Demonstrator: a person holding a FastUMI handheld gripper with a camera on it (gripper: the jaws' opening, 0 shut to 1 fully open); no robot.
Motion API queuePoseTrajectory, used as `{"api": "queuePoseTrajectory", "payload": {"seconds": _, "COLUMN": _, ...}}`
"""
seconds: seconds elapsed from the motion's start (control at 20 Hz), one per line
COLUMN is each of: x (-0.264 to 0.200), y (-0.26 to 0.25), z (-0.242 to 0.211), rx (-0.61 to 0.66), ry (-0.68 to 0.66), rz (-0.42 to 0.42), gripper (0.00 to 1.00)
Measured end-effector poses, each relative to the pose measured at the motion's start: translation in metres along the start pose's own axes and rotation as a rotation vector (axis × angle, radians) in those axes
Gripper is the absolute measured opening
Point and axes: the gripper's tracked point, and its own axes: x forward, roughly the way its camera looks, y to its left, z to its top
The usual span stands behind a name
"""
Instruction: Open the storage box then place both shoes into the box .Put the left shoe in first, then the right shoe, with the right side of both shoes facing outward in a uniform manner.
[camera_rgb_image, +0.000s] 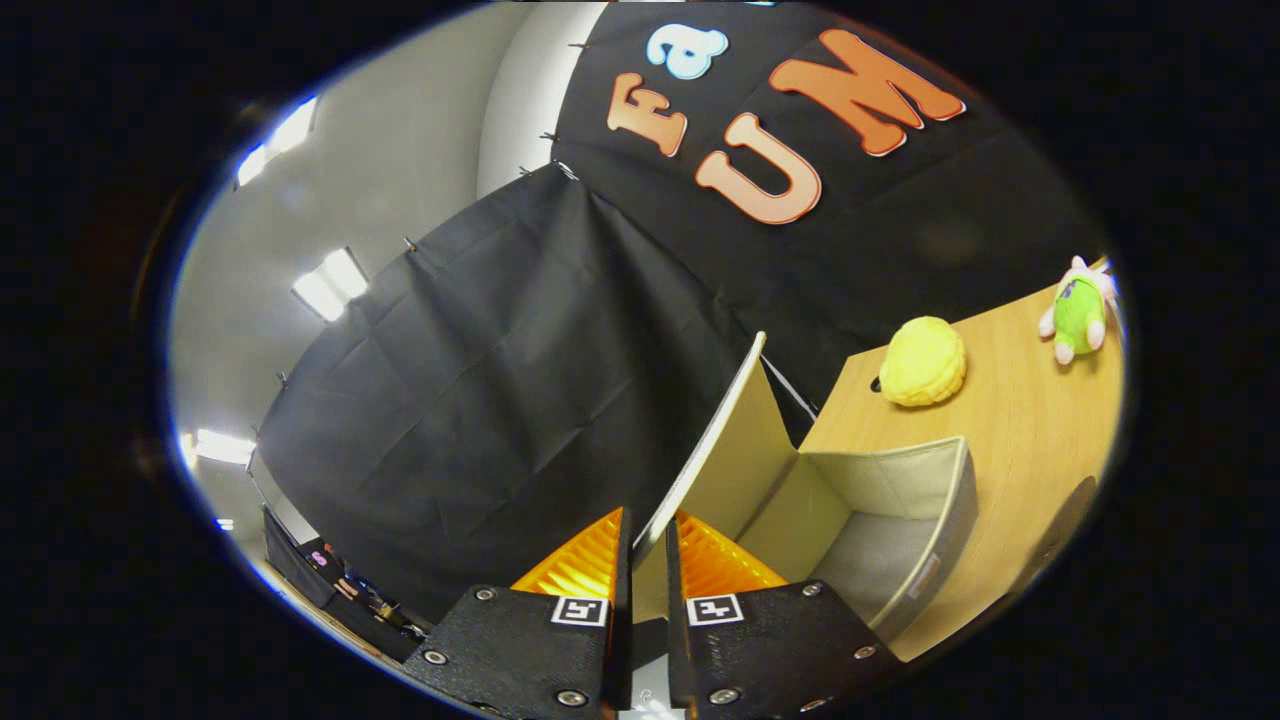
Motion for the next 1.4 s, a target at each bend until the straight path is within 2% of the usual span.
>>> {"api": "queuePoseTrajectory", "payload": {"seconds": 0.4, "x": 0.066, "y": 0.033, "z": -0.014, "rx": 0.054, "ry": -0.050, "rz": 0.037, "gripper": 0.14}}
{"api": "queuePoseTrajectory", "payload": {"seconds": 0.6, "x": 0.095, "y": 0.040, "z": -0.037, "rx": 0.042, "ry": 0.004, "rz": 0.040, "gripper": 0.23}}
{"api": "queuePoseTrajectory", "payload": {"seconds": 0.75, "x": 0.107, "y": 0.045, "z": -0.066, "rx": 0.009, "ry": 0.097, "rz": 0.051, "gripper": 0.51}}
{"api": "queuePoseTrajectory", "payload": {"seconds": 0.85, "x": 0.105, "y": 0.041, "z": -0.080, "rx": -0.037, "ry": 0.131, "rz": 0.039, "gripper": 0.65}}
{"api": "queuePoseTrajectory", "payload": {"seconds": 1.0, "x": 0.102, "y": 0.030, "z": -0.079, "rx": -0.100, "ry": 0.135, "rz": 0.011, "gripper": 0.77}}
{"api": "queuePoseTrajectory", "payload": {"seconds": 1.15, "x": 0.070, "y": 0.012, "z": -0.081, "rx": -0.163, "ry": 0.120, "rz": -0.054, "gripper": 0.88}}
{"api": "queuePoseTrajectory", "payload": {"seconds": 1.4, "x": 0.020, "y": -0.012, "z": -0.060, "rx": -0.284, "ry": 0.069, "rz": -0.162, "gripper": 0.96}}
